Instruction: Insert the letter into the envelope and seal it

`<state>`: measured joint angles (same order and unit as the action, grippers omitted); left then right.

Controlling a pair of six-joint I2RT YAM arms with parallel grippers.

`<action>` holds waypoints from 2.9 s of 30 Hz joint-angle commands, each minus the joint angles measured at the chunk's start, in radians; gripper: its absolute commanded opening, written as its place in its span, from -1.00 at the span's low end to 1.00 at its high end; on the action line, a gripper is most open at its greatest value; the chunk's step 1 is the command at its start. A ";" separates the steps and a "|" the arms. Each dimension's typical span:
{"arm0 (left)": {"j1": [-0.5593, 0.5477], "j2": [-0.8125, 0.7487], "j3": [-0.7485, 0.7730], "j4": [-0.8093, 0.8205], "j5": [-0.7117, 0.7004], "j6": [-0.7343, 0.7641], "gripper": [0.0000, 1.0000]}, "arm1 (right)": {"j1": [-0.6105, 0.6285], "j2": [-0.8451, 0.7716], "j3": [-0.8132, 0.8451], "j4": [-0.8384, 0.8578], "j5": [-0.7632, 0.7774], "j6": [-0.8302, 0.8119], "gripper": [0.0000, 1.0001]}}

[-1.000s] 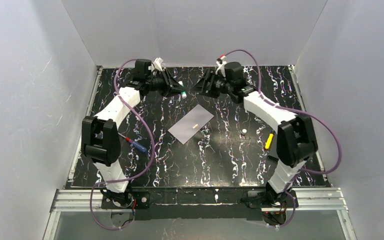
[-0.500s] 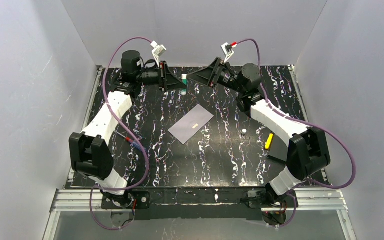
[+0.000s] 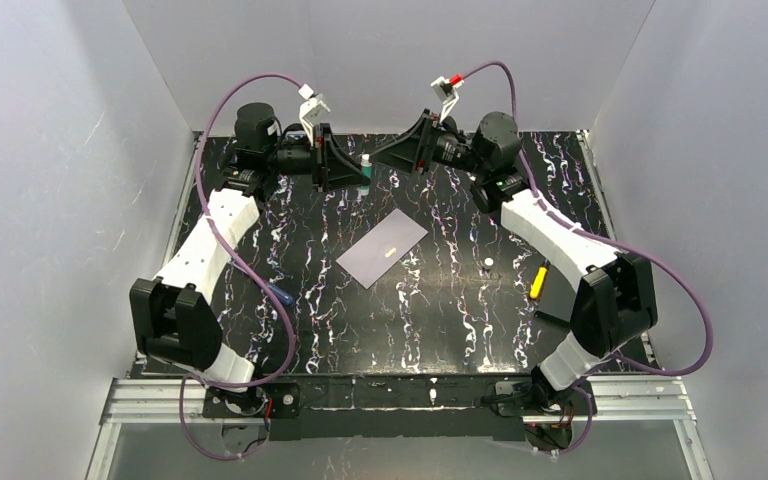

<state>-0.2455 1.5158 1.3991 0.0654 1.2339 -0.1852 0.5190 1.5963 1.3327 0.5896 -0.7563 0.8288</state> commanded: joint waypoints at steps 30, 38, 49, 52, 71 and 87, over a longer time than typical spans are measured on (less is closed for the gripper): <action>-0.010 0.056 -0.049 0.137 -0.061 -0.420 -0.26 | 0.058 -0.010 0.011 -0.010 0.252 0.074 -0.97; -0.023 0.082 -0.068 0.186 -0.033 -0.449 -0.45 | 0.058 -0.016 -0.043 0.066 0.303 0.186 -0.97; -0.018 0.064 -0.231 0.190 -0.089 -0.366 -1.00 | -0.117 -0.179 -0.125 -0.474 0.544 0.079 0.04; -0.018 0.051 -0.306 0.189 -0.100 -0.362 -1.00 | -0.153 -0.202 -0.124 -0.721 0.666 -0.006 0.06; -0.024 0.021 -0.457 0.156 -0.133 -0.349 -1.00 | -0.168 0.048 -0.229 -1.258 1.018 -0.321 0.24; -0.023 0.035 -0.434 0.152 -0.131 -0.355 -1.00 | -0.183 0.141 -0.208 -1.195 1.012 -0.343 -0.19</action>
<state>-0.2657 1.5742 0.9375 0.2268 1.0870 -0.5503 0.3405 1.7382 1.0958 -0.6178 0.2443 0.5056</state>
